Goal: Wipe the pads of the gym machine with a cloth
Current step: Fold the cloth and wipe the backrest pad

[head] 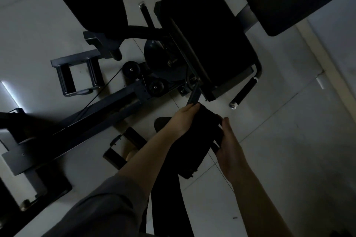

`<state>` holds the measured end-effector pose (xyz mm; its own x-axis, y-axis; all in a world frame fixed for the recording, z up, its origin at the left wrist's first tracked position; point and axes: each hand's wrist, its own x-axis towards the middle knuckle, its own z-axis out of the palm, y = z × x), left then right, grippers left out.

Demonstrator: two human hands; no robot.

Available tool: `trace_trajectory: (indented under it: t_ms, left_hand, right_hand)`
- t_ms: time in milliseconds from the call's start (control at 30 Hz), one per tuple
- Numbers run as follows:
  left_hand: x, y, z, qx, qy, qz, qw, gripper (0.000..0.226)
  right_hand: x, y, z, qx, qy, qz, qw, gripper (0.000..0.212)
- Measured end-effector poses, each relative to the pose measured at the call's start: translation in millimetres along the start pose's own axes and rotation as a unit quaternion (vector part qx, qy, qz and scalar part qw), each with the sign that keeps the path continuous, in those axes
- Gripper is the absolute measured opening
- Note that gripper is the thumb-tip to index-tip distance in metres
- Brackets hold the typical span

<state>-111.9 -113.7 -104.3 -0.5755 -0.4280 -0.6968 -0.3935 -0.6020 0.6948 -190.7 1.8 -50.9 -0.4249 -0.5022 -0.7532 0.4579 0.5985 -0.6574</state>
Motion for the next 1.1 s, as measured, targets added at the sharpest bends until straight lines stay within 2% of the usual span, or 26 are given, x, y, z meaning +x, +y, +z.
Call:
trace_trajectory:
  t_ms: [67, 167, 233, 333, 433, 533, 567, 633, 700, 733, 800, 900, 933, 1100]
  left_hand:
    - [-16, 1, 0, -0.008, 0.037, 0.028, 0.999, 0.030]
    - [-50, 18, 2, -0.013, 0.065, 0.120, 0.991, 0.019]
    - [-71, 34, 4, 0.021, 0.054, 0.191, 0.980, 0.021]
    - [-91, 64, 6, 0.039, 0.073, 0.269, 0.960, 0.014]
    - [-109, 104, 14, 0.034, 0.071, 0.373, 0.924, 0.012]
    - [-120, 144, 33, 0.110, 0.044, 0.443, 0.889, 0.015]
    - [-122, 156, 41, 0.149, 0.032, 0.461, 0.874, 0.014]
    - [-121, 177, 71, 0.205, 0.005, 0.490, 0.847, 0.014]
    - [-116, 185, 89, 0.261, -0.008, 0.505, 0.823, 0.015]
    - [-109, 188, 104, 0.291, 0.012, 0.511, 0.809, 0.015]
    - [-93, 196, 135, 0.311, 0.084, 0.512, 0.796, 0.013]
    - [-71, 211, 181, 0.312, 0.178, 0.501, 0.787, 0.014]
    - [-66, 216, 194, 0.316, 0.189, 0.490, 0.790, 0.018]
    - [-54, 244, 239, 0.320, 0.180, 0.382, 0.848, 0.038]
  right_hand:
    - [-6, -4, 2, -0.029, -0.027, -0.014, 0.999, 0.067]
    - [-15, -23, 11, -0.155, -0.026, -0.079, 0.984, 0.031]
    - [-23, -42, 15, -0.223, -0.008, -0.148, 0.964, 0.023]
    - [-45, -81, 12, -0.188, 0.003, -0.211, 0.959, 0.010]
    - [-69, -123, -4, -0.133, -0.022, -0.243, 0.961, 0.020]
    - [-78, -152, -32, -0.129, -0.099, -0.247, 0.955, 0.064]
    - [-77, -162, -43, -0.151, -0.115, -0.250, 0.949, 0.072]
    - [-70, -182, -74, -0.206, -0.140, -0.280, 0.927, 0.063]
    - [-56, -190, -95, -0.228, -0.121, -0.273, 0.927, 0.040]
    - [-48, -195, -111, -0.230, -0.109, -0.276, 0.927, 0.033]
    - [-35, -207, -146, -0.265, -0.098, -0.303, 0.910, 0.029]
    - [-26, -236, -193, -0.308, -0.107, -0.313, 0.892, 0.034]
    - [-24, -245, -207, -0.325, -0.110, -0.320, 0.883, 0.033]
    - [-15, -285, -250, -0.407, -0.125, -0.362, 0.829, 0.027]
